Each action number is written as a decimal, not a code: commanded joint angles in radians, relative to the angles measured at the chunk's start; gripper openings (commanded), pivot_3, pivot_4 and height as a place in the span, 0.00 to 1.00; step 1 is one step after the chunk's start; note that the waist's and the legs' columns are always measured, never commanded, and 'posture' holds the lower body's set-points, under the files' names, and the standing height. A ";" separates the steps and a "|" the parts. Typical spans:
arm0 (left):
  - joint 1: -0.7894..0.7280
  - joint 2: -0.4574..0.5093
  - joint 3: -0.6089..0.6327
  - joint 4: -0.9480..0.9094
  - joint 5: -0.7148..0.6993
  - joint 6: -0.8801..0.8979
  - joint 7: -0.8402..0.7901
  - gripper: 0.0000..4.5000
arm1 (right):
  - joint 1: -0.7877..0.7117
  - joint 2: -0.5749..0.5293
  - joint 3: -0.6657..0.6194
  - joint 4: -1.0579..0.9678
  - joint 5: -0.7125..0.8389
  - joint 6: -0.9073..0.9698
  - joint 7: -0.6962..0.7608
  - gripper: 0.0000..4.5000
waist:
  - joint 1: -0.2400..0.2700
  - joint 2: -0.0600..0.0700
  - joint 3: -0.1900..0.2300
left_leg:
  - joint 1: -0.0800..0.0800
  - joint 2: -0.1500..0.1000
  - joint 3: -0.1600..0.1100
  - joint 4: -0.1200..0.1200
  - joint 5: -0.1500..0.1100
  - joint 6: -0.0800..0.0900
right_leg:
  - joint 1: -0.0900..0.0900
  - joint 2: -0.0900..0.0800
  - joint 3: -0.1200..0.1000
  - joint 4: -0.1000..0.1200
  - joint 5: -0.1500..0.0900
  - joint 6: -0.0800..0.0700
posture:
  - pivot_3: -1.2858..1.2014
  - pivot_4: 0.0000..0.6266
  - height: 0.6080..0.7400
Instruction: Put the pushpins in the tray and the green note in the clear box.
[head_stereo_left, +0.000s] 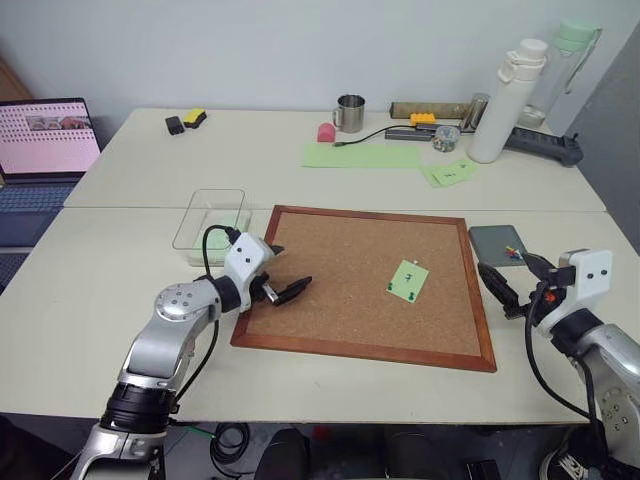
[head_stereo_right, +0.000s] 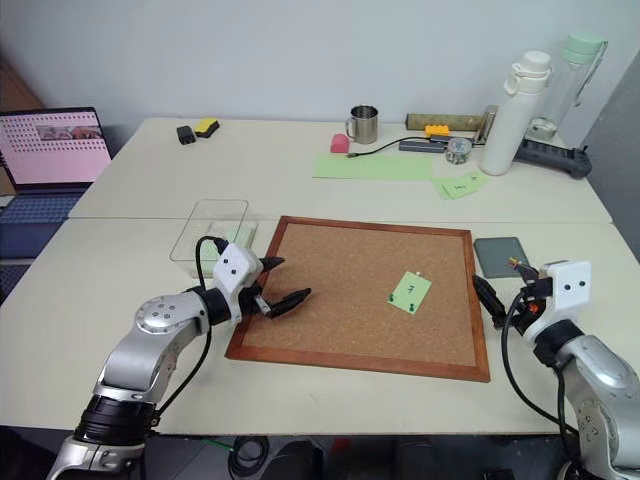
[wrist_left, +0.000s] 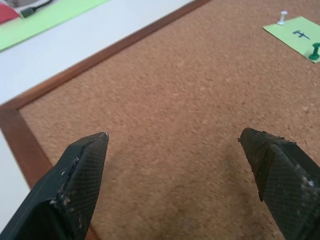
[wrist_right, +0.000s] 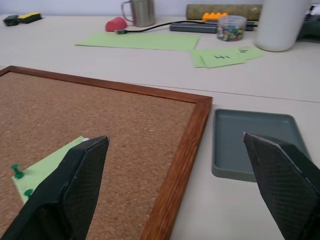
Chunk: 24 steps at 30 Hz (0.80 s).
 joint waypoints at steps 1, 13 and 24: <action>-0.026 0.012 0.028 -0.026 -0.027 0.021 -0.006 0.99 | 0.002 0.000 -0.002 -0.046 0.014 0.003 -0.014 1.00 | 0.000 0.000 0.000 | 0.000 0.000 0.000 0.000 0.000 0.000 | 0.000 0.000 0.000 0.000 0.000 0.000 | 0.52 0.24 1.00; -0.029 0.018 0.052 -0.069 -0.133 0.129 -0.051 0.99 | 0.043 -0.021 0.004 -0.052 0.019 -0.018 0.019 1.00 | -0.002 0.000 0.000 | 0.000 0.000 0.000 0.000 0.000 0.000 | 0.000 0.000 0.000 0.000 0.000 0.000 | 0.52 0.24 1.00; 0.051 -0.049 0.073 -0.065 -0.106 0.073 0.055 0.99 | 0.223 0.026 0.013 -0.058 -0.077 -0.172 0.032 1.00 | -0.001 0.000 0.000 | 0.000 0.000 0.000 0.000 0.000 0.000 | 0.000 0.000 0.001 0.000 0.000 0.000 | 0.52 0.24 1.00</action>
